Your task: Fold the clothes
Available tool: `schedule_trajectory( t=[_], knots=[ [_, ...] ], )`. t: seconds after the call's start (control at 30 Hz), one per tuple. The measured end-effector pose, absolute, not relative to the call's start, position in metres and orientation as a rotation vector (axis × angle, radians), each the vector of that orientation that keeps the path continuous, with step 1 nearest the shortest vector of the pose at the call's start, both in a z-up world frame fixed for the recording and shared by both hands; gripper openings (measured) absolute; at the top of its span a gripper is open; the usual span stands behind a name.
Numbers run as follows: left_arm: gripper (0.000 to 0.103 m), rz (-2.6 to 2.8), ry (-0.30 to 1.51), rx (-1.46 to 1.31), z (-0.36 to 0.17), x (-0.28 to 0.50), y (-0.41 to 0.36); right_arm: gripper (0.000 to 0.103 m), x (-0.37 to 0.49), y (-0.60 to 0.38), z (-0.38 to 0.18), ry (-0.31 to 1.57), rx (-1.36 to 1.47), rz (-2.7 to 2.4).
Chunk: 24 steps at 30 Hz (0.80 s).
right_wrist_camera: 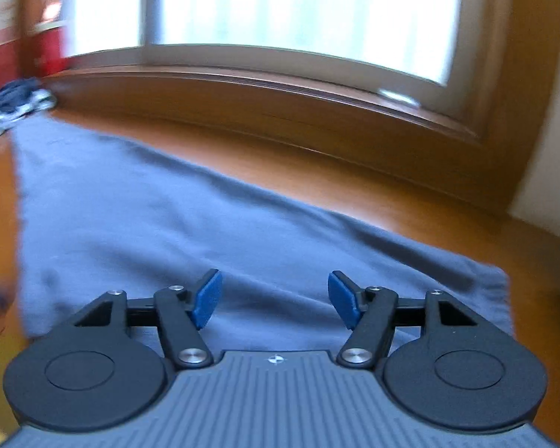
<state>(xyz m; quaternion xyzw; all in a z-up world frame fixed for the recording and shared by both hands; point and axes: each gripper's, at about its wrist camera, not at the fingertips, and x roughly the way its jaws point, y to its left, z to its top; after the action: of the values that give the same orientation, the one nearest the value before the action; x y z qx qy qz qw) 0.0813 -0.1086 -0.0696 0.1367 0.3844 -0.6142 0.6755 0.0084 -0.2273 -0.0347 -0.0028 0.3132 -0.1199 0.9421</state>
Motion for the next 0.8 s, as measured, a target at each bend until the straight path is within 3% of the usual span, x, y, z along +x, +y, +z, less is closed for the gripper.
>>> schedule_trajectory(
  t=[0.2, 0.43, 0.57, 0.73, 0.8],
  knots=[
    [0.072, -1.370, 0.960, 0.407, -0.098, 0.091, -0.140, 0.064, -0.001, -0.212, -0.041, 0.653, -0.036, -0.271],
    [0.076, -1.372, 0.960, 0.461, -0.103, 0.074, -0.133, 0.064, -0.122, -0.268, -0.029, 0.562, 0.176, -0.589],
    [0.081, -1.387, 0.923, 0.583, -0.107, 0.062, -0.143, 0.055, -0.156, -0.302, -0.043, 0.595, 0.297, -0.604],
    [0.087, -1.392, 0.879, 0.688, -0.113, 0.048, -0.148, 0.052, -0.152, -0.321, -0.044, 0.596, 0.318, -0.491],
    [0.087, -1.383, 0.890, 0.677, -0.113, 0.049, -0.147, 0.045, -0.146, -0.321, -0.044, 0.612, 0.274, -0.463]
  ],
)
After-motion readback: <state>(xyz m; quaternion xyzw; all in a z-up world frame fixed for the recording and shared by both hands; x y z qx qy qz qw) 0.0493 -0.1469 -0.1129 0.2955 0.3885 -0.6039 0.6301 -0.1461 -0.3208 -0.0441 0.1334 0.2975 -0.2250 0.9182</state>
